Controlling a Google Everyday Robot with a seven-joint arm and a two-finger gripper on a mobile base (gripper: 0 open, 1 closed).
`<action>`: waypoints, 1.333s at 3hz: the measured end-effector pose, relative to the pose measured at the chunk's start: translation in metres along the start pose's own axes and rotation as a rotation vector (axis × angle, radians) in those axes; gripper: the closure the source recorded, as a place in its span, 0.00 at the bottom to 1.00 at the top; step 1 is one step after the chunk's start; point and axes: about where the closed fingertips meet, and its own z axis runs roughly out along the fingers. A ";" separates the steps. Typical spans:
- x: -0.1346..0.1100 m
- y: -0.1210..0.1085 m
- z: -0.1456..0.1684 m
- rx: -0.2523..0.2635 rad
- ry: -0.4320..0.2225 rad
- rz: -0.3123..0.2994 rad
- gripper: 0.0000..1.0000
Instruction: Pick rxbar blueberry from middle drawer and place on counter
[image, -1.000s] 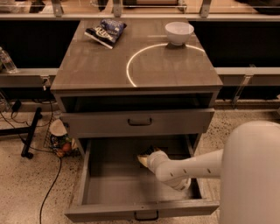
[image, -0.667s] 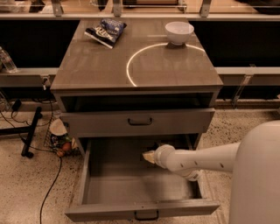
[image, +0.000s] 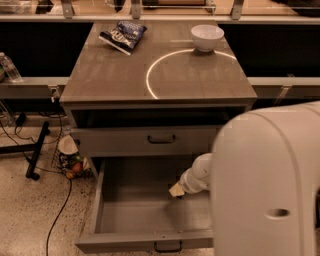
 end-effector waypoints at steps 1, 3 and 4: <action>0.053 -0.014 -0.022 -0.019 0.204 -0.001 1.00; 0.041 -0.054 -0.088 0.017 0.131 0.026 1.00; 0.012 -0.069 -0.133 -0.010 0.019 0.027 1.00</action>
Offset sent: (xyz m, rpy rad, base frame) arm -0.0233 -0.0211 -0.0054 -0.0644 0.1075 0.0165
